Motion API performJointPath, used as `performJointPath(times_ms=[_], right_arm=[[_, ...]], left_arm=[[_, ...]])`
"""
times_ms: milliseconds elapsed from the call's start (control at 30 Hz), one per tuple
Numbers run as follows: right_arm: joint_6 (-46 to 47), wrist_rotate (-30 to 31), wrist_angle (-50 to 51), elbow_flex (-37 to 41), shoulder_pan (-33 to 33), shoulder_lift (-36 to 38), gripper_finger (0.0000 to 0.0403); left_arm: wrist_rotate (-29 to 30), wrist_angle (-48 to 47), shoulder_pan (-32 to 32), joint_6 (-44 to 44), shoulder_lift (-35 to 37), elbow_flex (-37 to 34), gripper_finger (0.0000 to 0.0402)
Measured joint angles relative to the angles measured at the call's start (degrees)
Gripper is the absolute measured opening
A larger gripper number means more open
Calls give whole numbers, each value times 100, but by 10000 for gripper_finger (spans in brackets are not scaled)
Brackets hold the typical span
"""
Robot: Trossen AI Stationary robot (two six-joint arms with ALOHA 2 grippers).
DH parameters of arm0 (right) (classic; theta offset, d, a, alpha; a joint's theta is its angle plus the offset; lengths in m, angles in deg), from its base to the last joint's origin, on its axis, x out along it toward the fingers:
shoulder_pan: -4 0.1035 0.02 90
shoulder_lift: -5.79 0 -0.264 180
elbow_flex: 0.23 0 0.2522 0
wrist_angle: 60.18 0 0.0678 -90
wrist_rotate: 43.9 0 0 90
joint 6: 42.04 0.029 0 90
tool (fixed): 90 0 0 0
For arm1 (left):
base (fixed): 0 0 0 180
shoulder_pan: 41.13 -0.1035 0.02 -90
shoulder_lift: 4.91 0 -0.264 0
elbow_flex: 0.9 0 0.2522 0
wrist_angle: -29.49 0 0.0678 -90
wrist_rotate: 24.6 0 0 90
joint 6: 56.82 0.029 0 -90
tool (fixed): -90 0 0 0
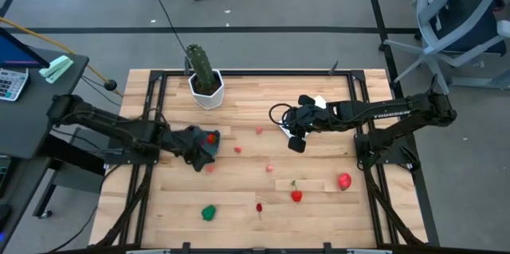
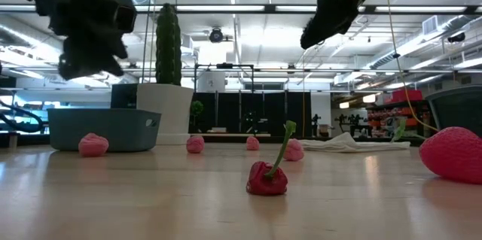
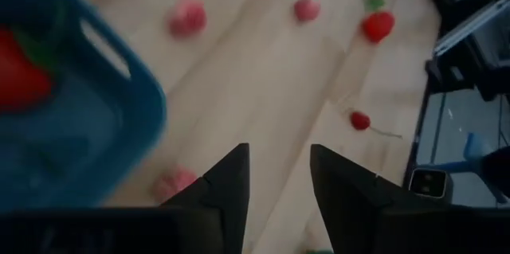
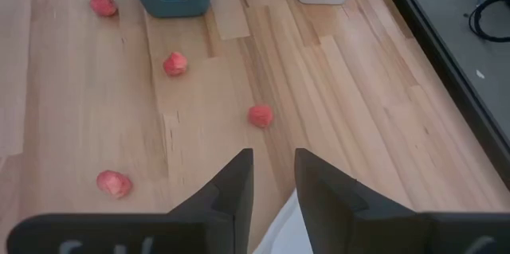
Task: Pick and placing Produce into tupperware
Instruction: Put the bottom left pink peach into the blue bin
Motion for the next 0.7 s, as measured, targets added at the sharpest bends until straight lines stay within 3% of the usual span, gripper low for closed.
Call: performJointPath(times_ms=[400,700], right_arm=[[-84,0,-42,0,0,0,101],[-132,-40,-44,0,0,2,101]], left_arm=[[89,-109,893,-1740,-1218,2,135],[243,-242,943,-2024,-1702,2,135]])
